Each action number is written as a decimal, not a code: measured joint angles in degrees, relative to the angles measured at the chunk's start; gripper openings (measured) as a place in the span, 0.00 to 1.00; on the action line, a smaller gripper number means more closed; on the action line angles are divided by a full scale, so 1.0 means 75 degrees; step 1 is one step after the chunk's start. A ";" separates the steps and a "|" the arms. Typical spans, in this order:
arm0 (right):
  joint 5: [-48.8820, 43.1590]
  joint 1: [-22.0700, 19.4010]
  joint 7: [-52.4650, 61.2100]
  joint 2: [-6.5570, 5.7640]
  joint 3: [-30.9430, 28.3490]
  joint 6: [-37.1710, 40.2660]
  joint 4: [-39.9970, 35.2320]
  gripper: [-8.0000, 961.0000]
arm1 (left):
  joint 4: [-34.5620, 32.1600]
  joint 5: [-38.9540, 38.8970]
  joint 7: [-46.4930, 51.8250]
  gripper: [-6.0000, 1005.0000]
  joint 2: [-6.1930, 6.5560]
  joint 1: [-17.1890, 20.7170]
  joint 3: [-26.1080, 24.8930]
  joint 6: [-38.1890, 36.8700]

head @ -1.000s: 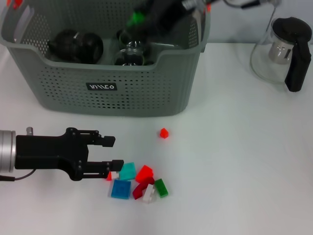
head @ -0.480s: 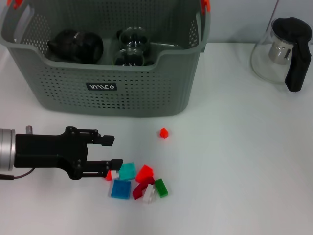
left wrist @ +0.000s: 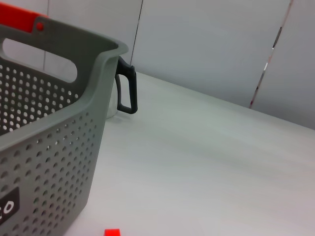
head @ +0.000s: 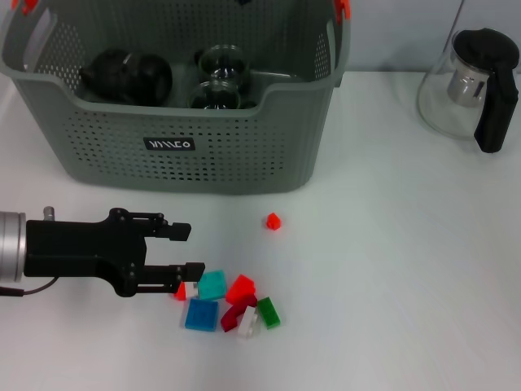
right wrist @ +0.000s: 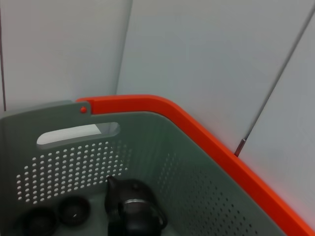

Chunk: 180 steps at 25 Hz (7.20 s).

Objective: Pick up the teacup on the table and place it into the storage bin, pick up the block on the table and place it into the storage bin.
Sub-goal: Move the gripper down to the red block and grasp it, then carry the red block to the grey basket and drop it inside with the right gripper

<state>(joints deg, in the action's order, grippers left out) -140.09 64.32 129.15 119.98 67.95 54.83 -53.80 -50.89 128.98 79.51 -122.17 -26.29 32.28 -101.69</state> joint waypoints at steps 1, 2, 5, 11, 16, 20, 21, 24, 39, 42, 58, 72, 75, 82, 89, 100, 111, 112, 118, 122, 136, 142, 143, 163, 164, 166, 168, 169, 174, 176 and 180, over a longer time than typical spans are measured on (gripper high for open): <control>-0.0004 -0.0017 0.0059 -0.0012 -0.0017 0.0040 -0.0031 0.91 | 0.0000 0.0000 -0.0003 0.66 0.0000 0.0000 -0.0002 0.0000; -0.0006 -0.0032 0.0096 -0.0022 -0.0023 0.0081 -0.0060 0.92 | 0.0000 0.0000 -0.0005 0.66 0.0000 -0.0001 -0.0002 0.0000; -0.0007 -0.0099 0.0181 -0.0051 -0.0062 0.0502 -0.0239 0.96 | 0.0002 -0.0001 -0.0008 0.66 0.0000 0.0000 0.0003 -0.0001; 0.0255 -0.0669 0.0237 0.0031 -0.0014 0.2310 -0.1627 0.98 | 0.0006 0.0002 -0.0007 0.66 0.0000 0.0018 0.0008 -0.0002; 0.0853 -0.1318 0.0599 0.0026 0.0295 0.3696 -0.2670 0.99 | 0.0002 0.0011 0.0000 0.66 0.0000 0.0065 -0.0070 -0.0012; 0.0829 -0.1653 0.0774 0.0029 0.0650 0.4102 -0.2769 0.99 | 0.0000 0.0016 -0.0003 0.66 -0.0009 0.0070 -0.0074 -0.0013; 0.0823 -0.1735 0.0783 0.0030 0.0789 0.4046 -0.2690 0.99 | 0.0003 0.0016 -0.0004 0.66 -0.0012 0.0070 -0.0074 -0.0014; 0.0805 -0.1903 0.0763 0.0031 0.1250 0.3717 -0.2298 0.99 | 0.0013 0.0017 -0.0005 0.66 -0.0012 0.0072 -0.0073 -0.0014; 0.0728 -0.0860 0.0907 0.0081 0.2927 0.2155 0.0839 0.96 | 0.0036 0.0018 -0.0093 0.66 -0.0042 0.0177 -0.0073 -0.0012; 0.0746 -0.0742 0.0908 0.0102 0.3063 0.1724 0.1204 0.95 | 0.0041 0.0018 -0.0111 0.66 -0.0048 0.0189 -0.0073 -0.0017; 0.1758 -0.0758 0.0976 0.0151 0.4242 0.0082 0.2090 0.91 | 0.0067 0.0017 -0.0210 0.66 -0.0059 0.0189 -0.0043 -0.0036; 0.2069 -0.0771 0.0933 0.0163 0.4541 -0.0351 0.2415 0.87 | 0.0085 0.0017 -0.0220 0.66 -0.0068 0.0189 -0.0017 -0.0035; 0.2074 -0.0771 0.0948 0.0163 0.4550 -0.0413 0.2496 0.86 | 0.0123 0.0017 -0.0228 0.66 -0.0070 0.0189 -0.0013 -0.0026; 0.2098 -0.0771 0.0942 0.0195 0.4584 -0.0610 0.2688 0.78 | 0.0266 0.0017 -0.0315 0.66 -0.0065 0.0170 -0.0003 0.0000; 0.2099 -0.0771 0.0959 0.0213 0.4654 -0.0828 0.2750 0.63 | 0.0270 0.0017 -0.0318 0.66 -0.0066 0.0170 -0.0003 0.0031; 0.2574 -0.0776 0.0942 0.0209 0.5163 -0.1196 0.2855 0.53 | 0.0282 0.0017 -0.0383 0.66 -0.0070 0.0177 -0.0003 0.0035; 0.2578 -0.0794 0.0939 0.0201 0.5194 -0.1271 0.2923 0.49 | 0.0365 0.0017 -0.0409 0.66 -0.0070 0.0176 -0.0009 0.0035; 0.2578 -0.0794 0.0936 0.0201 0.5198 -0.1270 0.2923 0.47 | 0.0385 0.0017 -0.0409 0.66 -0.0070 0.0168 -0.0014 0.0035; 0.2574 -0.0810 0.0926 0.0192 0.5213 -0.1244 0.2922 0.34 | 0.0457 0.0017 -0.0407 0.66 -0.0051 0.0130 -0.0040 0.0035; 0.2577 -0.0870 0.0919 0.0173 0.5213 -0.1235 0.2867 0.23 | 0.0458 0.0017 -0.0410 0.66 -0.0047 0.0130 -0.0051 0.0070; 0.2569 -0.1194 0.0815 0.0068 0.5115 -0.0852 0.2220 0.14 | 0.0458 0.0017 -0.0418 0.66 -0.0044 0.0130 -0.0052 0.0094; 0.2529 -0.1345 0.0622 0.0040 0.4804 -0.0474 0.2058 0.14 | 0.0429 0.0017 -0.0393 0.66 -0.0035 0.0118 -0.0074 0.0074; 0.2530 -0.1391 0.0551 0.0038 0.4691 -0.0371 0.1991 0.14 | 0.0423 0.0017 -0.0385 0.66 -0.0033 0.0119 -0.0089 0.0078; 0.2789 -0.1532 0.0145 -0.0021 0.0852 0.3580 -0.1736 0.14 | 0.0373 0.0017 -0.0404 0.66 0.0023 0.0357 -0.1058 -0.0103; 0.2699 -0.1354 0.0145 -0.0031 0.0530 0.3570 -0.1788 0.14 | 0.0374 0.0017 -0.0409 0.66 0.0023 0.0354 -0.1060 -0.0105; 0.2400 -0.0967 0.0131 -0.0056 -0.0063 0.3424 -0.1771 0.14 | 0.0373 0.0017 -0.0414 0.66 0.0023 0.0339 -0.1060 -0.0107; 0.2047 -0.0666 0.0076 -0.0070 -0.0480 0.3152 -0.1644 0.14 | 0.0374 0.0017 -0.0416 0.66 0.0024 0.0320 -0.1051 -0.0109; 0.1864 -0.0548 0.0051 -0.0071 -0.0613 0.2992 -0.1576 0.14 | 0.0373 0.0017 -0.0416 0.66 0.0027 0.0315 -0.1051 -0.0111; 0.0916 -0.0170 0.0067 -0.0033 -0.0684 0.1744 -0.1053 0.14 | 0.0375 0.0017 -0.0419 0.66 0.0032 0.0295 -0.1049 -0.0137; 0.0660 -0.0020 0.0084 -0.0043 -0.0687 0.1472 -0.0698 0.14 | 0.0376 0.0009 -0.0419 0.66 0.0033 0.0293 -0.1038 -0.0142; 0.0363 0.0113 0.0074 -0.0074 -0.0668 0.1211 -0.0200 0.13 | 0.0387 0.0008 -0.0419 0.66 0.0035 0.0293 -0.1043 -0.0142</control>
<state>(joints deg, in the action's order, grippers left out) -137.37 65.17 129.71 119.42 62.94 63.91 -55.31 -47.98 129.04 76.37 -121.90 -24.09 24.45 -102.75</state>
